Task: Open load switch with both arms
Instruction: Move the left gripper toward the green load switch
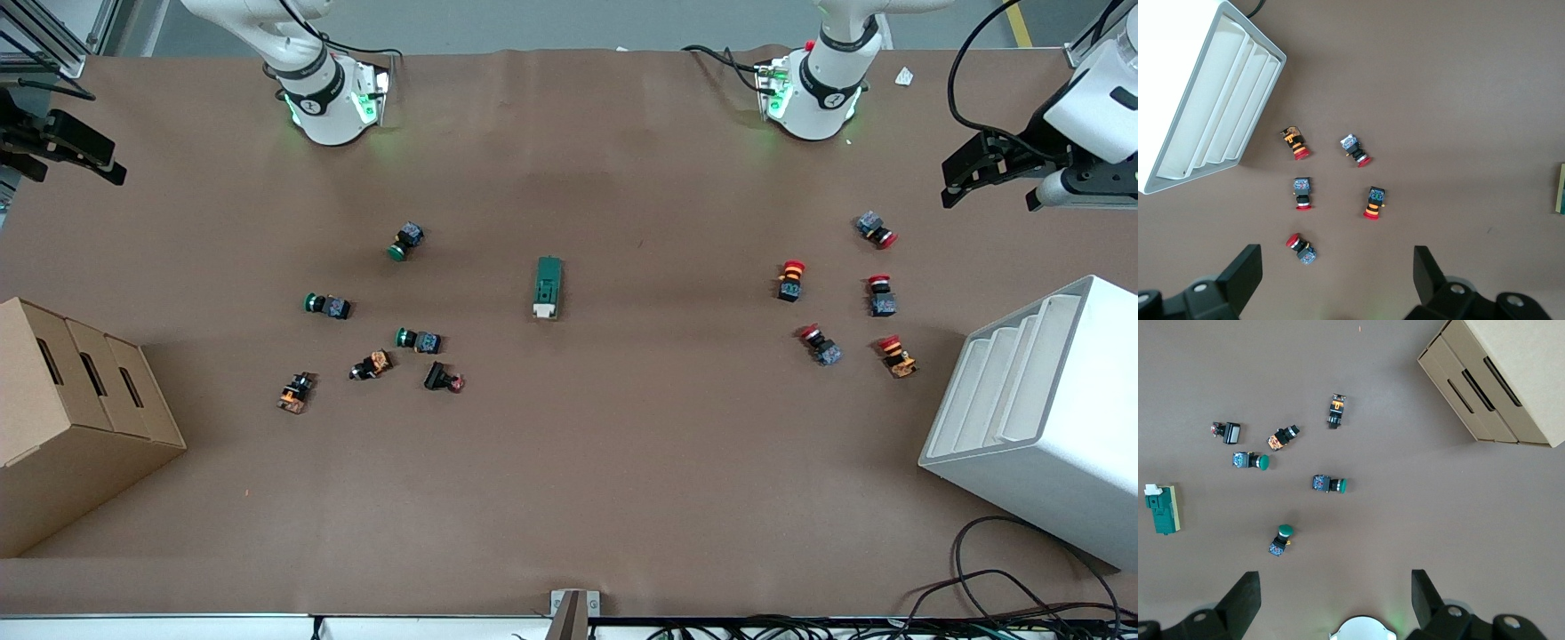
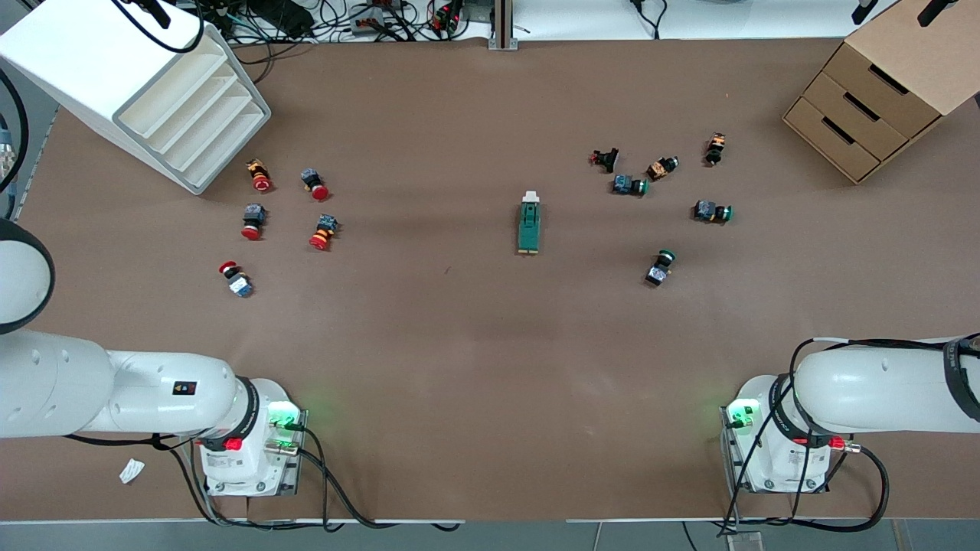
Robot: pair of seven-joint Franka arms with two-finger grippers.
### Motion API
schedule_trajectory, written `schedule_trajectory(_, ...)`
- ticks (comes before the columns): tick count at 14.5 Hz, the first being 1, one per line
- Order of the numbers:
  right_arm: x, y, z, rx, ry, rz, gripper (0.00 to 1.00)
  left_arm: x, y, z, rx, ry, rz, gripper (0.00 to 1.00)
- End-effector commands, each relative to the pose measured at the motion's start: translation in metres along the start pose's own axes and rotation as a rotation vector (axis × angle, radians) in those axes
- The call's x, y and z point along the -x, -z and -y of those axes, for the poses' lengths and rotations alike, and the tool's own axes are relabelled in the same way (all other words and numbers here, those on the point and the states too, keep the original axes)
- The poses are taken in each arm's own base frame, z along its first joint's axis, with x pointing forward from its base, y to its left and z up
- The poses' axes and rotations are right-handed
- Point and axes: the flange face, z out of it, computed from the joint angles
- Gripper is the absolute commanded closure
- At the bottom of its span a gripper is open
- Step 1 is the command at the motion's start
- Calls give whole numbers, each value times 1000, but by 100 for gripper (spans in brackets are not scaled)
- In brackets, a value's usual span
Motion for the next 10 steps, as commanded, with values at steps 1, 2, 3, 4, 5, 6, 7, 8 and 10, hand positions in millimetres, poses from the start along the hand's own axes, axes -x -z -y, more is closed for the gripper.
schedule_trajectory(1,6,1,0,-13,-15,-3,0,-2,5,0,-15,-11,1,0)
schedule_trajectory(2,6,1,0,-13,-15,-1,0,-3,6,0,-12,-13,-2,0)
schedule_trajectory(3,6,1,0,-13,-15,-4,0,-3,9,-2,-19,-25,-8,0)
schedule_trajectory(4,6,2,0,-13,-14,-6,0,-6,10,-8,-16,-28,-11,0)
schedule_trajectory(5,6,1,0,-13,-15,-4,0,-16,1,-12,-12,-44,1,0)
schedule_trajectory(6,6,2,0,-13,-12,-6,0,-22,-5,-23,-5,-59,6,0)
schedule_trajectory(7,6,1,0,-13,-14,-4,0,-28,-12,-37,-2,-84,-1,0)
schedule_trajectory(8,6,1,0,-13,-12,-4,0,-36,-20,-57,6,-104,-23,0)
schedule_trajectory(10,6,2,2,-13,-8,-9,0,-44,-40,-100,22,-150,-35,0)
